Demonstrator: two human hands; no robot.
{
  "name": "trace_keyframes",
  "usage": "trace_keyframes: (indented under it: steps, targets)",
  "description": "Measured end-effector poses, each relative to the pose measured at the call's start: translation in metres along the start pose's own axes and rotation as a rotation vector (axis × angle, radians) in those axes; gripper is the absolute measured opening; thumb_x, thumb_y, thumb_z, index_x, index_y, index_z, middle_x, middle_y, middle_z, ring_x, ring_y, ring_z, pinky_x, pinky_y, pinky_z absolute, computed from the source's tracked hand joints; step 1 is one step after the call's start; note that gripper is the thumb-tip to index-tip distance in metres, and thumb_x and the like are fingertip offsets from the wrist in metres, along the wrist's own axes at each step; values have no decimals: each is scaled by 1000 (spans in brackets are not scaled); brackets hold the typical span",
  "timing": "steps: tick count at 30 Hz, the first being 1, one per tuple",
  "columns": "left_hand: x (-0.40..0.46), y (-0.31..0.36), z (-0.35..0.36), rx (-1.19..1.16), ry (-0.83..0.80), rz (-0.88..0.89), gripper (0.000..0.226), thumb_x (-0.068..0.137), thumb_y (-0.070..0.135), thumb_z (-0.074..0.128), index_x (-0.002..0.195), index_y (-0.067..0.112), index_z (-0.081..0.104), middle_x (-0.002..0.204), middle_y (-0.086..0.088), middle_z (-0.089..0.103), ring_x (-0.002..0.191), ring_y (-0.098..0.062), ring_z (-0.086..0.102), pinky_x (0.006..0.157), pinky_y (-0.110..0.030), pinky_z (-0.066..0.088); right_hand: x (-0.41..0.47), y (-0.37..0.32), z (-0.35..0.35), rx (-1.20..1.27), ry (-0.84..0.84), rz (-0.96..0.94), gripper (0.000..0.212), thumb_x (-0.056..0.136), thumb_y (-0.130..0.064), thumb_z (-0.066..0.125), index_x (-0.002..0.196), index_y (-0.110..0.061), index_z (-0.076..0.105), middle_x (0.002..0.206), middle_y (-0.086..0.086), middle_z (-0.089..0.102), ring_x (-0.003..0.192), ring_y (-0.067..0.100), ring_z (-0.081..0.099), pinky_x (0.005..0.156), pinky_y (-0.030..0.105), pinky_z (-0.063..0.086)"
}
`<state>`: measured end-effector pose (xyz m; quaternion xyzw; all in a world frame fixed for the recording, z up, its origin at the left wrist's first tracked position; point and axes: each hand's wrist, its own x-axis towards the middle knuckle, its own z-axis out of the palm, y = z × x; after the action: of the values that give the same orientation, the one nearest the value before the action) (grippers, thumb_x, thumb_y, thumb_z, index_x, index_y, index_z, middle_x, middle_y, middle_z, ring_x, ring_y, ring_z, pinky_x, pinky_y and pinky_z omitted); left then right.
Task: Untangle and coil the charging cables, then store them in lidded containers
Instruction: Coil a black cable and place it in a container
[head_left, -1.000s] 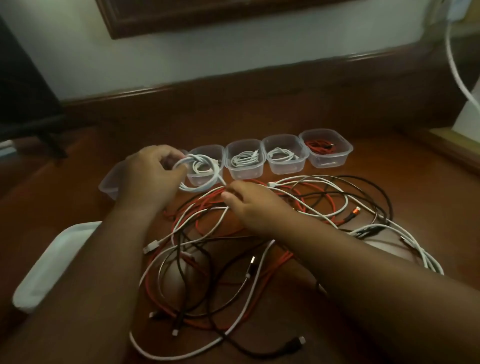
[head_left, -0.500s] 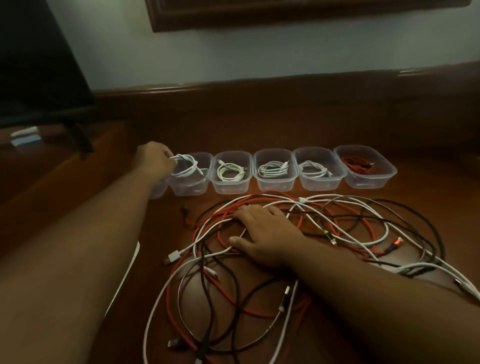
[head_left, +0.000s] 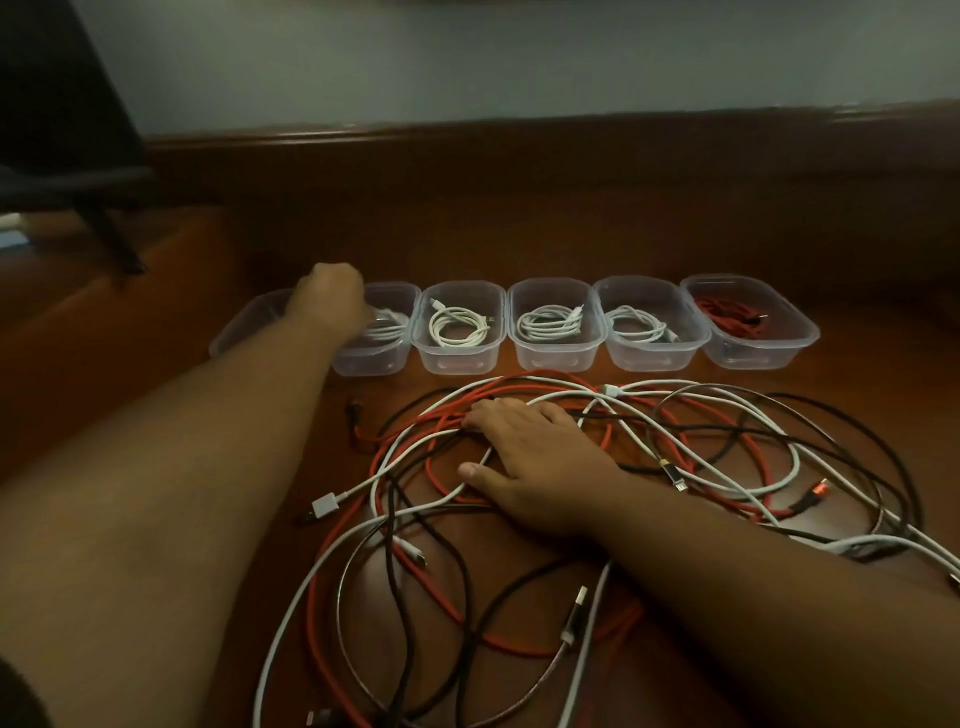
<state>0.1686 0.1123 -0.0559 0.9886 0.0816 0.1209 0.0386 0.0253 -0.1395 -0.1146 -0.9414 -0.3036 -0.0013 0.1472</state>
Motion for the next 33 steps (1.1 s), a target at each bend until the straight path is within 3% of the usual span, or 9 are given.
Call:
trace_keyframes:
  steps: [4,9,13,15,17,19,23,29,33]
  targets:
    - [-14,7,-8,31,34,51,23,94,34,63,109,18,68,106,-9,68,98,-31,65,81,-42,55,0,0,1,19,21,-2,53,98,-55,40,145,-30,35,151,-9,36,143,9,24,118,36,10]
    - [-48,20,-32,-63,73,158,14,93,42,62,89,29,65,91,2,64,85,-20,61,72,-36,52,1,2,2,35,39,-3,49,98,-52,42,142,-30,38,147,-9,42,138,10,31,116,36,16]
    - [-91,30,-47,-165,-211,372,17,90,34,67,75,29,65,82,7,65,80,-12,62,70,-31,49,0,0,-3,56,17,15,48,99,-49,45,142,-30,39,148,-5,42,139,13,33,116,38,17]
    - [-116,33,-48,-120,-383,418,18,90,38,69,75,27,67,78,10,65,76,-8,61,66,-28,47,-1,-1,-4,53,24,10,47,98,-48,47,140,-29,42,146,-4,45,137,16,36,116,40,22]
    - [-138,32,-45,-67,-475,416,18,90,40,69,80,25,69,77,8,65,75,-8,61,71,-31,52,-2,-4,-6,20,52,-13,43,97,-46,51,134,-25,50,141,-1,49,133,18,40,113,41,30]
    - [-156,29,-40,10,-454,380,20,88,44,69,85,24,68,83,6,66,79,-13,63,77,-35,56,-7,-8,-9,-85,71,-51,39,96,-46,52,126,-22,57,140,0,49,132,19,40,110,41,33]
    - [-182,26,-42,198,-256,277,29,85,46,67,101,23,65,103,-3,65,93,-25,64,80,-37,55,-20,-23,-22,-316,135,-149,37,97,-43,47,120,-20,62,131,1,55,125,22,46,103,39,34]
    - [-201,26,-50,173,-300,195,23,85,35,66,102,19,66,108,-6,67,96,-26,65,78,-35,52,-56,-39,-50,-367,134,-37,29,97,-37,45,107,-17,62,110,5,63,105,27,57,83,37,42]
    - [-211,29,-55,173,-295,190,20,83,32,68,98,18,67,104,-5,67,87,-22,64,71,-32,50,-87,-43,-61,-350,25,57,26,96,-34,47,109,-17,62,112,7,65,106,28,59,84,33,43]
